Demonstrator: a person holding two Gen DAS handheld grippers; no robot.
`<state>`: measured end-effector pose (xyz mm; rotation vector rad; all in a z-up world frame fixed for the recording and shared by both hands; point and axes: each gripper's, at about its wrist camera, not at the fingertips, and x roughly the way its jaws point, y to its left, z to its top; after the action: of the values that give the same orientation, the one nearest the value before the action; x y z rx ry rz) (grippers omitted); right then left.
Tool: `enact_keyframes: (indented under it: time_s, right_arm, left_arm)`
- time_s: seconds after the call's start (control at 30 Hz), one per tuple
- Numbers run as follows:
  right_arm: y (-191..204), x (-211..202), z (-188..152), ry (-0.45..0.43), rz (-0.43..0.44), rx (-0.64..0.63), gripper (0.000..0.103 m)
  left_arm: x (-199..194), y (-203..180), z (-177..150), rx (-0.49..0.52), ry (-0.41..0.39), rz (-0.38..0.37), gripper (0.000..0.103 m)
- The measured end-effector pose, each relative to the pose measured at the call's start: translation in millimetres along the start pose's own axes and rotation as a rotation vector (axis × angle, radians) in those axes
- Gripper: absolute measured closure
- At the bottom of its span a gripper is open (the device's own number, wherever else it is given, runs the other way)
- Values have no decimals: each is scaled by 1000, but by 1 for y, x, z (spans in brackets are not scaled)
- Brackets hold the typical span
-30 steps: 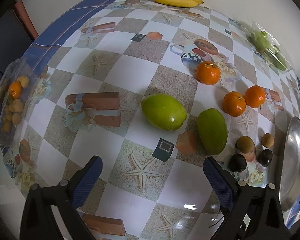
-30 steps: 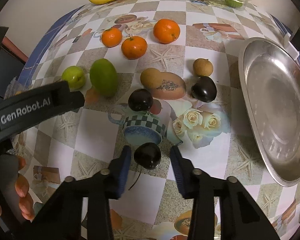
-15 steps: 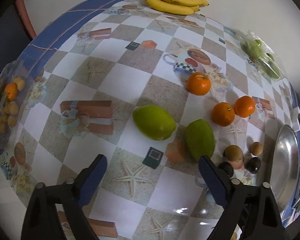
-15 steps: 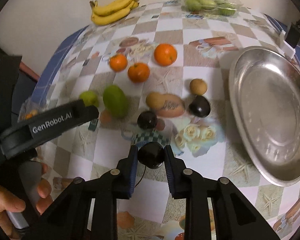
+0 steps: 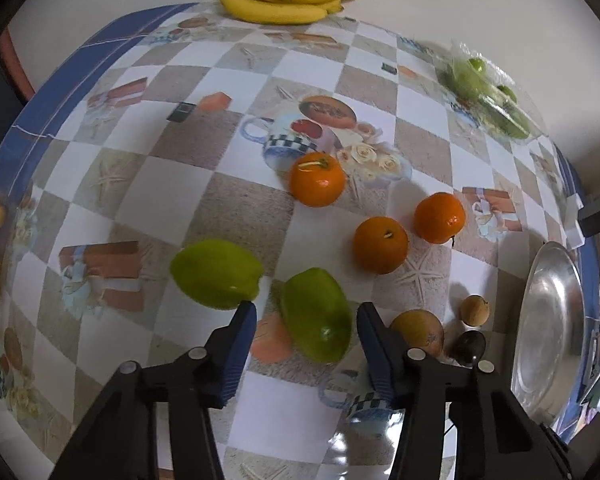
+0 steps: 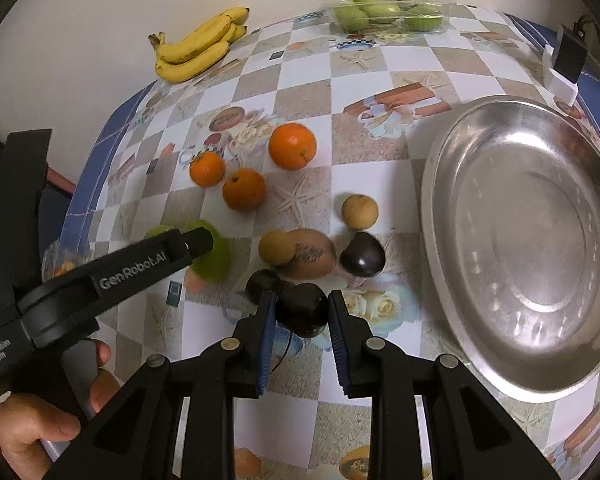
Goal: Organize fruits
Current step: 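Grasp and lift the dark green mango with the left tool while the right tool holds the dark fruit, then carry the mango and dark fruit over the steel bowl and open both tools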
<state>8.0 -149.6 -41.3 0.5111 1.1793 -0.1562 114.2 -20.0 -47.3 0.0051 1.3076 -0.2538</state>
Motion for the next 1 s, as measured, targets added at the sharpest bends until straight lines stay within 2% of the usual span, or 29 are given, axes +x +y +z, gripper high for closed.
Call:
enact_keyframes:
  time_s: [0.2, 0.4, 0.57, 0.8, 1.0]
  right_arm:
    - [-8, 2, 8, -2, 9, 23, 76]
    - [-16, 0, 14, -13, 12, 44, 76]
    - [-30, -8, 19, -34, 11, 78, 76]
    - [-69, -27, 22, -83, -55, 169, 76]
    - [-114, -40, 22, -105, -128, 259, 76]
  left_arm:
    - [13, -9, 4, 3, 17, 22, 62]
    - [9, -12, 6, 1, -3, 23, 62]
    - [-7, -13, 8, -4, -50, 16, 62]
    - [-32, -37, 3, 43, -106, -36, 62]
    - [-38, -87, -11, 148, -93, -136, 62]
